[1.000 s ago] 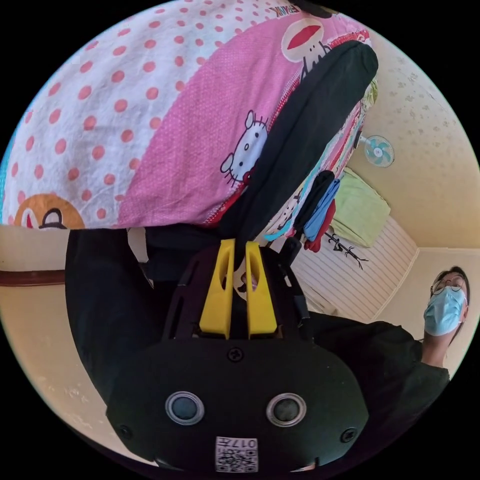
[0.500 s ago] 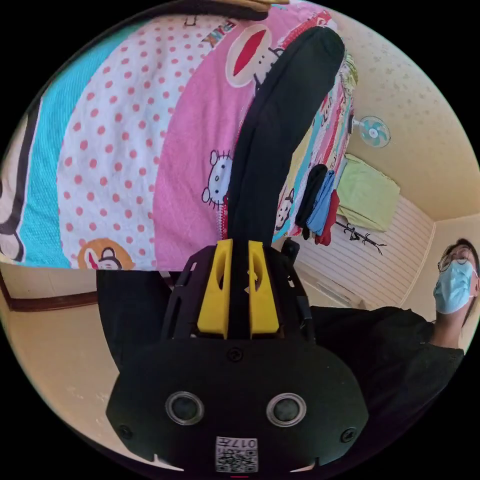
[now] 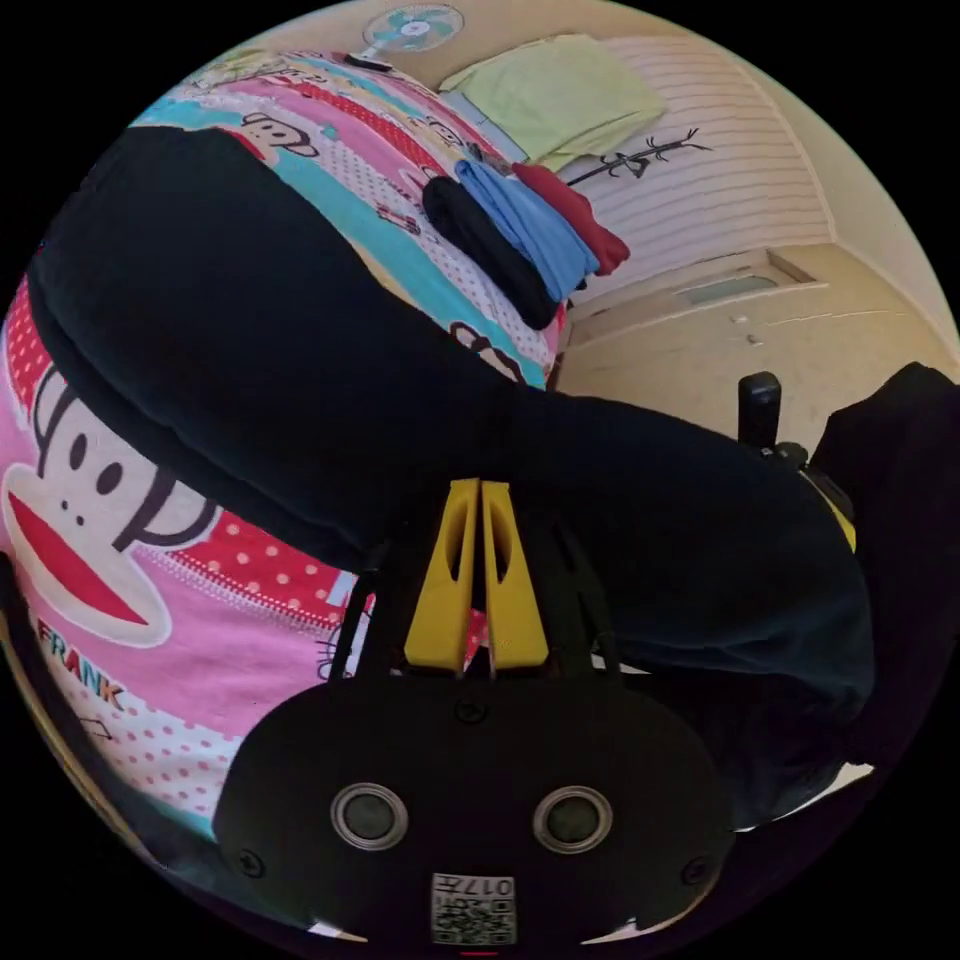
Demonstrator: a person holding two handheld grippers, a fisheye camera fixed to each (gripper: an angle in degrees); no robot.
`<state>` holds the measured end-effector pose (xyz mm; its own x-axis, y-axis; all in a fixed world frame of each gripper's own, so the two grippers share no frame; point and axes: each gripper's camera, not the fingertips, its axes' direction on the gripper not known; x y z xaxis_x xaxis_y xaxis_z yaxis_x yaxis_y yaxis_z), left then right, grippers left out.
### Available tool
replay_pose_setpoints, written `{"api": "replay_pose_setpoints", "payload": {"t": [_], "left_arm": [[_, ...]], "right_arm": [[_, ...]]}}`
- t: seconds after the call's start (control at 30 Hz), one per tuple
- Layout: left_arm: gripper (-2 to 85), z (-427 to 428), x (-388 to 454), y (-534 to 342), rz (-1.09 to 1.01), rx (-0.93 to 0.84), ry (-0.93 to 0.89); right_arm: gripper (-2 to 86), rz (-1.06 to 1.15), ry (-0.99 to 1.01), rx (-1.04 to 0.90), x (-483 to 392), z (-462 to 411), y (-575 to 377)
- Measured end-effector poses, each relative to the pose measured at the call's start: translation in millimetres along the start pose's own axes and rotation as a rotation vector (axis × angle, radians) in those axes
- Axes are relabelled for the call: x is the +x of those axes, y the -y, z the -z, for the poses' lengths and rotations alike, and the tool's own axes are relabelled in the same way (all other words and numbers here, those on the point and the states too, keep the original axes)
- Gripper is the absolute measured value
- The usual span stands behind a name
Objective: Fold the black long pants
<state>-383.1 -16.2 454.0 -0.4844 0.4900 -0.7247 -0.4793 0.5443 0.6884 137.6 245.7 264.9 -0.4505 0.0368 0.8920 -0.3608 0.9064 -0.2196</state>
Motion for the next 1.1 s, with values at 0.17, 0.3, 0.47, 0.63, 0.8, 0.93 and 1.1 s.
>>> {"api": "replay_pose_setpoints", "payload": {"t": [0.17,0.3,0.47,0.63,0.8,0.93,1.1], "left_arm": [[-1.0,-136,41,-33,-0.001,-0.234,-0.166],[-1.0,-138,-20,-77,0.434,0.018,-0.287],[-1.0,-112,-71,-173,0.768,0.401,-0.387],[-0.9,-67,-39,-170,0.653,0.459,-0.102],[-0.9,-22,-22,-113,0.414,0.581,0.063],[-1.0,-9,-31,-26,0.149,0.520,0.239],[-1.0,-33,-68,60,0.046,0.255,0.315]], "right_arm": [[1.6,-0.033,-0.118,-0.074,22,5,57],[7.2,-0.136,-0.120,-0.020,97,19,143],[12.4,-0.124,-0.281,0.045,141,39,213],[14.3,-0.127,-0.500,0.148,103,55,146],[17.9,-0.427,-0.730,0.082,127,43,47],[19.9,-0.509,-0.606,0.075,169,14,9],[19.1,-0.510,-0.353,0.178,227,0,37]]}}
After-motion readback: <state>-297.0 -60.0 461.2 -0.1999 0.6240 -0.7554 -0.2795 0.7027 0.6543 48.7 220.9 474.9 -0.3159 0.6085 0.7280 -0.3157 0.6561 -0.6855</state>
